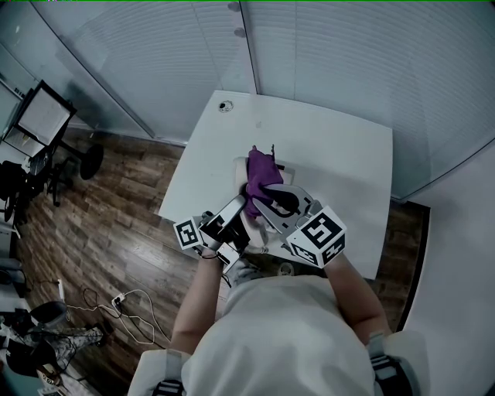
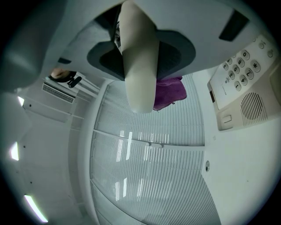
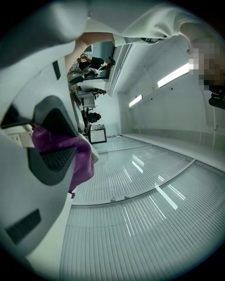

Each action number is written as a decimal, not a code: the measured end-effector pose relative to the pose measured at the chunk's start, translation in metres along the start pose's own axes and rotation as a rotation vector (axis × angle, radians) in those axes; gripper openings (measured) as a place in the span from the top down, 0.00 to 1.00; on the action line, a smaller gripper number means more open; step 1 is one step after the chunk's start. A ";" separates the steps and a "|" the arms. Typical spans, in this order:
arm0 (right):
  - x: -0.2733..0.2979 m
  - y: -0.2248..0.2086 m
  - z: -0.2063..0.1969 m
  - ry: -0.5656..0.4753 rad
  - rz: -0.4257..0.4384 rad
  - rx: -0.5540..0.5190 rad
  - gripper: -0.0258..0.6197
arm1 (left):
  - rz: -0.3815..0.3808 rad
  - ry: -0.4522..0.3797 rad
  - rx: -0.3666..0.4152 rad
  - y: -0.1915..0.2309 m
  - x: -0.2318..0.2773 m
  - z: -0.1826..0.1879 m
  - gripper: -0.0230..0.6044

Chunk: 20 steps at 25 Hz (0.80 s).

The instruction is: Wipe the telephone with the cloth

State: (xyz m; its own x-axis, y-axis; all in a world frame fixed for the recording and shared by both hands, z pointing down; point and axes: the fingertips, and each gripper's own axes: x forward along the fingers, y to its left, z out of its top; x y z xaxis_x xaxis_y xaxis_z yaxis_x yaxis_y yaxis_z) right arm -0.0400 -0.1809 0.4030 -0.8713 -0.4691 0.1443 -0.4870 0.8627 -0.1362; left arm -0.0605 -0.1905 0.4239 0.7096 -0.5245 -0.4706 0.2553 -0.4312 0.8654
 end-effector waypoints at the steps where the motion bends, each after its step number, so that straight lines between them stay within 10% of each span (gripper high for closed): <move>1: -0.001 0.003 0.000 0.004 0.005 -0.003 0.83 | -0.001 -0.001 0.001 -0.002 -0.001 -0.001 0.60; 20: -0.002 0.013 -0.018 0.101 0.168 -0.029 0.83 | 0.009 -0.051 0.000 0.007 -0.002 0.014 0.60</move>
State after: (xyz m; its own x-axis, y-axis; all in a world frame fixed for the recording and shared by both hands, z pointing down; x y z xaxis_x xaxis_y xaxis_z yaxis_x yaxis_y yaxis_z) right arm -0.0438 -0.1652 0.4182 -0.9289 -0.2983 0.2195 -0.3323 0.9329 -0.1385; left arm -0.0689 -0.2025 0.4280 0.6773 -0.5651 -0.4711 0.2495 -0.4260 0.8697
